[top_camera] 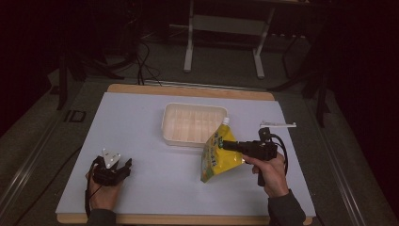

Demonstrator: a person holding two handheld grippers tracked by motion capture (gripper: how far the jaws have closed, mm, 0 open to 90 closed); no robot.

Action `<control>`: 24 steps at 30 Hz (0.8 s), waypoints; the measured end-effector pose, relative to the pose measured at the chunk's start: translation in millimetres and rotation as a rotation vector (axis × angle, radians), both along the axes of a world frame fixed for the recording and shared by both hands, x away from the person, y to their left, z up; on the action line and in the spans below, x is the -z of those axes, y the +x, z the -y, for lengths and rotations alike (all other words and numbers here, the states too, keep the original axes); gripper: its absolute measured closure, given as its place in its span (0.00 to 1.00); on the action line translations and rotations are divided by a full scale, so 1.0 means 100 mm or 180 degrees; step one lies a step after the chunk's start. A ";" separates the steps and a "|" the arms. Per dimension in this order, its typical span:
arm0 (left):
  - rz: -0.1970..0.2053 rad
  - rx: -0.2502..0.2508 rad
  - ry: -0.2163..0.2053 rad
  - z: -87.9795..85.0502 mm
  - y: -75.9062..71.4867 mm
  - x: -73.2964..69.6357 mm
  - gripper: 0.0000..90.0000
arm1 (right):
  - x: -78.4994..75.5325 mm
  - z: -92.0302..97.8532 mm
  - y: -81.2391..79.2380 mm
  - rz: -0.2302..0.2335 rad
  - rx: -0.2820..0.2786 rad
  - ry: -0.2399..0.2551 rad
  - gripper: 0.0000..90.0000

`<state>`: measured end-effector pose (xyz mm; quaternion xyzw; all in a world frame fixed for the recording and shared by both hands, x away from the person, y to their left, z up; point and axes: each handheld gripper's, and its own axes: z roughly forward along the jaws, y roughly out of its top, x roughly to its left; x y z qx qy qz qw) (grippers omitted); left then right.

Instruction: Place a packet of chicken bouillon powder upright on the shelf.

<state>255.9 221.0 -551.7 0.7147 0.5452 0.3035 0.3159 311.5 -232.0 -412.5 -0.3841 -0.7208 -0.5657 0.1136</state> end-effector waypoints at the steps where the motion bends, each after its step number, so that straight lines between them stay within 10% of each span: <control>1: 0.0001 -0.0002 0.0000 0.00 0.00 0.00 0.52 | -0.01 -0.01 0.00 0.0018 0.0000 -0.0006 1.00; 24: -0.0001 -0.0006 -0.0015 0.00 0.00 0.00 0.52 | -0.37 -0.19 0.15 0.0335 0.0060 -0.0113 1.00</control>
